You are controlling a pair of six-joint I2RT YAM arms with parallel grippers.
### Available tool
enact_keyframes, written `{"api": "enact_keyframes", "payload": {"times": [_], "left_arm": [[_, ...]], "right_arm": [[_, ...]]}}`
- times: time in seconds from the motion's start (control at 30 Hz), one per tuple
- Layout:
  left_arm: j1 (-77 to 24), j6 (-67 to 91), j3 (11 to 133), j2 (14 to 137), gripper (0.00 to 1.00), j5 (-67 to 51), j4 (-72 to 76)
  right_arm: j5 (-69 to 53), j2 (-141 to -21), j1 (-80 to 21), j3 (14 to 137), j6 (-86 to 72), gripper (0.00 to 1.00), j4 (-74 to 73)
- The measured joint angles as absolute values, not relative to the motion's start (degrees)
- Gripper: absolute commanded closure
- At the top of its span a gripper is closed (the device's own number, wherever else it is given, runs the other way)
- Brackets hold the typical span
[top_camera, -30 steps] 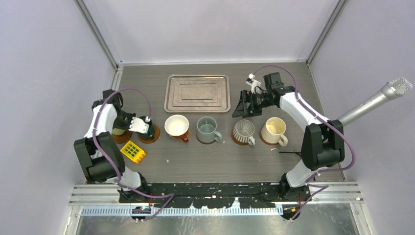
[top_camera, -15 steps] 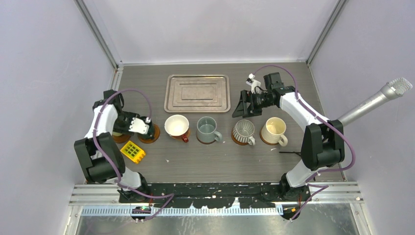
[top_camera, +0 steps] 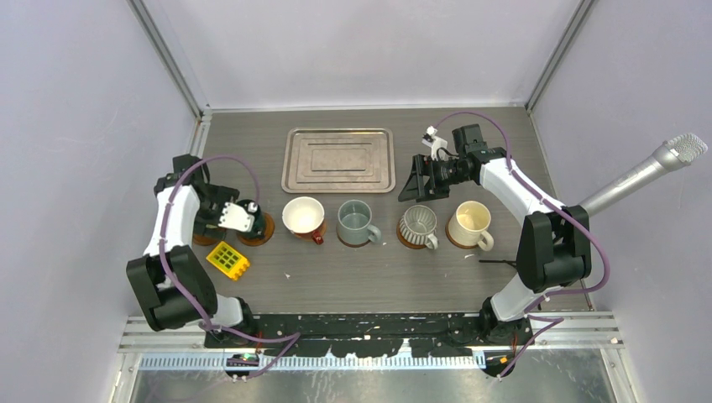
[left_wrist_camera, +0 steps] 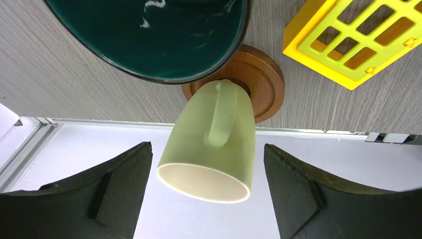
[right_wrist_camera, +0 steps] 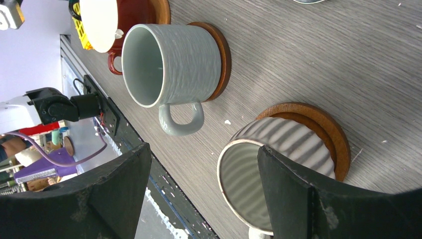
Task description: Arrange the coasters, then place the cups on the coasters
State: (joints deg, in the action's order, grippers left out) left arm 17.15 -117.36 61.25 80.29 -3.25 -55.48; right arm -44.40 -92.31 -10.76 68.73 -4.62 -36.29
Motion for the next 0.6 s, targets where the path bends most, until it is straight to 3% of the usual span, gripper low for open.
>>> {"api": "enact_keyframes", "payload": {"times": [0.37, 0.6], "left_arm": [[17.1, -117.4, 68.5, 79.0, 0.18, -5.8, -63.4], [13.0, -117.4, 83.7, 83.5, 0.34, -10.0, -69.7]], "right_arm": [[-44.4, -92.3, -10.8, 68.7, -4.6, 0.18, -36.3], [-44.6, -92.7, -10.8, 68.7, -4.7, 0.18, -36.3]]}}
